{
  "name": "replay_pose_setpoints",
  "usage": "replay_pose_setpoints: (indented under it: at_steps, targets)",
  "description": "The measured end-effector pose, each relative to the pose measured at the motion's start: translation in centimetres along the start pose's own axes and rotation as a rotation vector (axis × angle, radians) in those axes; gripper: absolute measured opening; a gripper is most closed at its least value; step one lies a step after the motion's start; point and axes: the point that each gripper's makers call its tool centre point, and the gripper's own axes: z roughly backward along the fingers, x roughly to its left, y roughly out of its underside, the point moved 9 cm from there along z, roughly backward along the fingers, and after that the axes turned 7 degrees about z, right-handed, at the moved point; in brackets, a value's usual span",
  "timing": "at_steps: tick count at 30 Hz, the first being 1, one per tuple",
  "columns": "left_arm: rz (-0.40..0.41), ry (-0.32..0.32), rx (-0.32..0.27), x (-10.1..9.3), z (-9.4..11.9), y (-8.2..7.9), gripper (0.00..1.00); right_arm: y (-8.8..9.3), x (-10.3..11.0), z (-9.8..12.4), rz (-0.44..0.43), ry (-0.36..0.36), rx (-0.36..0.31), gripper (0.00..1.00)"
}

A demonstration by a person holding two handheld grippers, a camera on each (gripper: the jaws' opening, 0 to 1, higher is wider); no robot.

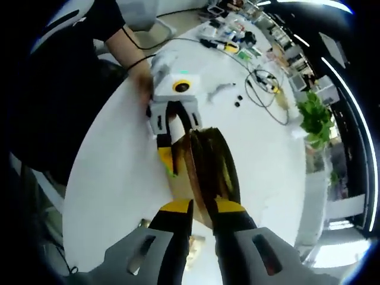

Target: Extract single mask from mask box in order stack masks on table

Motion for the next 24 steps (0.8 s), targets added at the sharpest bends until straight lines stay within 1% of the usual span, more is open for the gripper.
replay_pose_setpoints:
  at_steps: [1, 4, 5, 8, 12, 13, 15, 18, 19, 24]
  targets:
    - [0.0, 0.0, 0.0, 0.0, 0.0, 0.0, 0.33, 0.0, -0.2, 0.1, 0.002, -0.005, 0.001, 0.07]
    - [0.0, 0.0, 0.0, 0.0, 0.0, 0.0, 0.33, 0.2, -0.8, -0.1, -0.033, -0.021, -0.017, 0.03]
    - [0.0, 0.0, 0.001, 0.0, 0.0, 0.0, 0.33, 0.0, -0.7, -0.1, -0.04, -0.023, -0.022, 0.03]
    - [0.001, 0.0, 0.001, 0.0, 0.0, 0.0, 0.33, 0.1, -1.0, -0.3, -0.07, -0.037, -0.045, 0.02]
    - [0.002, 0.0, 0.001, 0.1, 0.0, 0.0, 0.33, 0.2, -1.6, -0.8, -0.058, -0.053, -0.043, 0.02]
    - [0.001, 0.0, 0.001, 0.1, 0.0, 0.0, 0.33, -0.2, -1.3, -1.0, -0.049, -0.055, -0.037, 0.01]
    - [0.002, 0.0, 0.002, 0.0, 0.0, 0.0, 0.33, -0.3, -1.6, -1.2, -0.071, -0.075, -0.048, 0.02]
    - [0.0, 0.0, 0.003, 0.1, 0.0, 0.0, 0.33, 0.0, -2.3, -1.7, -0.072, -0.092, -0.052, 0.02]
    - [0.001, -0.001, 0.003, 0.1, 0.0, 0.0, 0.34, 0.1, -2.5, -1.8, -0.084, -0.104, -0.055, 0.02]
    - [-0.007, -0.002, 0.004, 0.1, 0.0, 0.0, 0.34, 0.3, -3.4, -2.4, -0.088, -0.161, -0.057, 0.02]
